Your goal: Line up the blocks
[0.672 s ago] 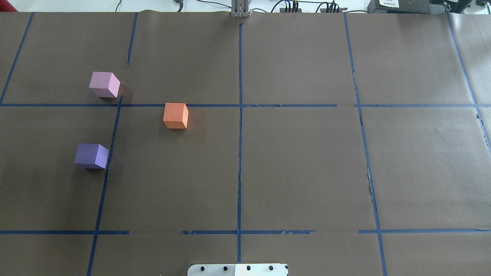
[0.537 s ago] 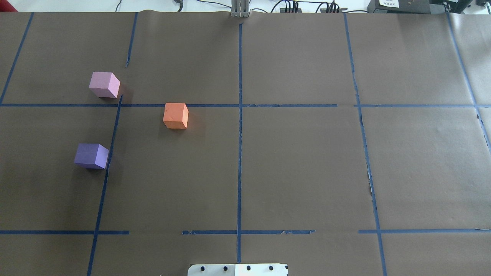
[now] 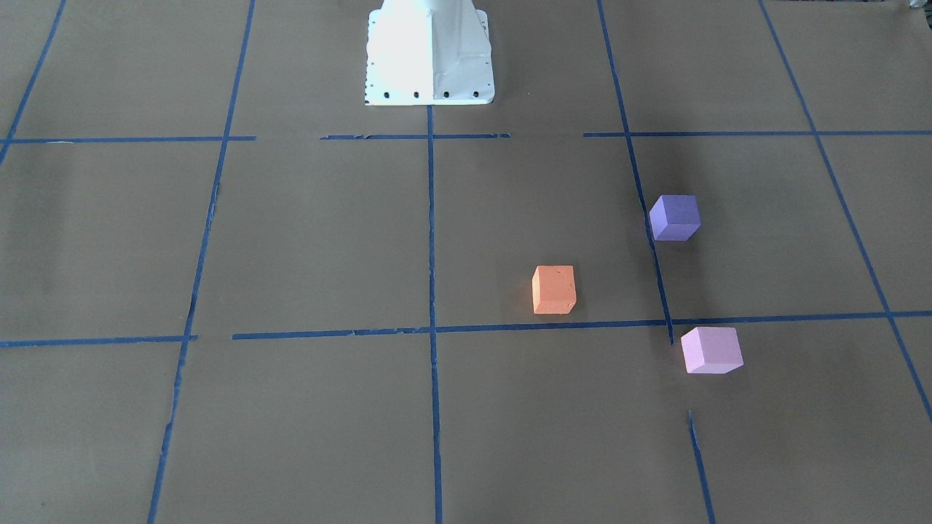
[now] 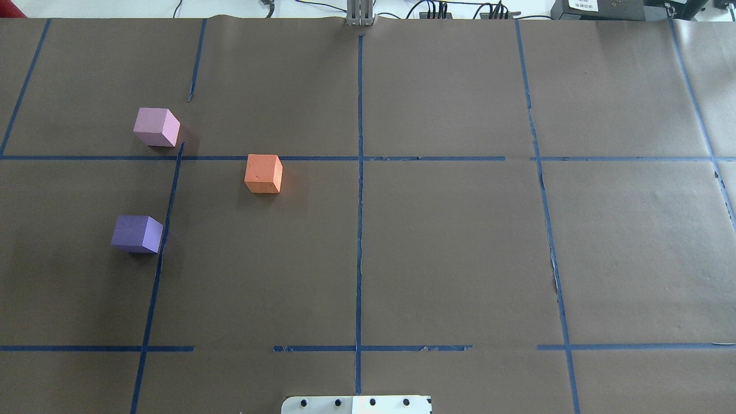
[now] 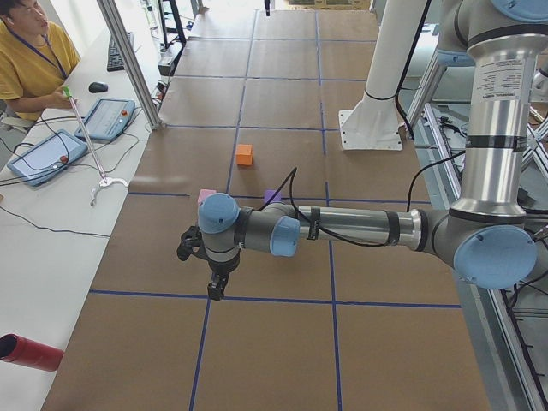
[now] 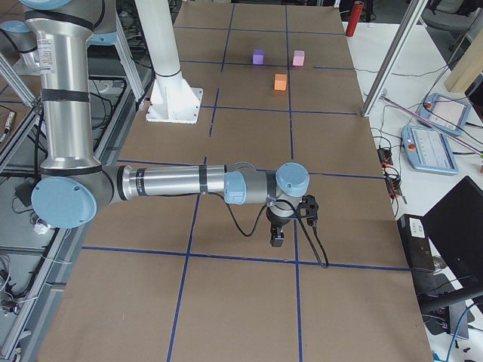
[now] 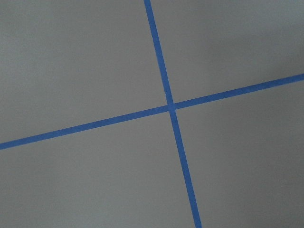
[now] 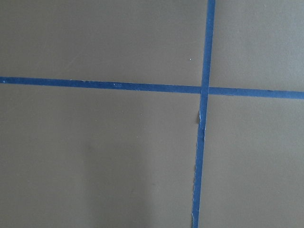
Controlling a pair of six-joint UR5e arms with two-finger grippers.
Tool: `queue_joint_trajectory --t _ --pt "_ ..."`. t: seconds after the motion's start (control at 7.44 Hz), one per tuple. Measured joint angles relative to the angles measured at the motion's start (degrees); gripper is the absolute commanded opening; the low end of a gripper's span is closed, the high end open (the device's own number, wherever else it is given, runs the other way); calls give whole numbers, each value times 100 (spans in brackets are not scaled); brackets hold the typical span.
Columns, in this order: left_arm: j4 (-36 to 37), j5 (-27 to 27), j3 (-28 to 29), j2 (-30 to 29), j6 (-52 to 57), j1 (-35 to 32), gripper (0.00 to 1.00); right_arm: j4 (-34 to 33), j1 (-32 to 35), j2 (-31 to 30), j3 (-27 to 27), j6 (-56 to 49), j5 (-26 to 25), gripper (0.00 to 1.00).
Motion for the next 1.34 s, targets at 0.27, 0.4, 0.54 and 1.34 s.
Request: queue_joint_trajectory --t 0.27,0.4,0.54,1.34 --pt "-704 -384 30 -28 -132 26 100 0 0 0 0 0 0 100" --pt "-920 -518 6 -120 -356 98 99 0 0 0 1 0 0 100" --pt "-1061 -550 -33 -304 -580 273 99 0 0 0 4 0 0 100" --pt "-802 239 86 -2467 -4829 2839 100 0 0 0 1 0 0 100"
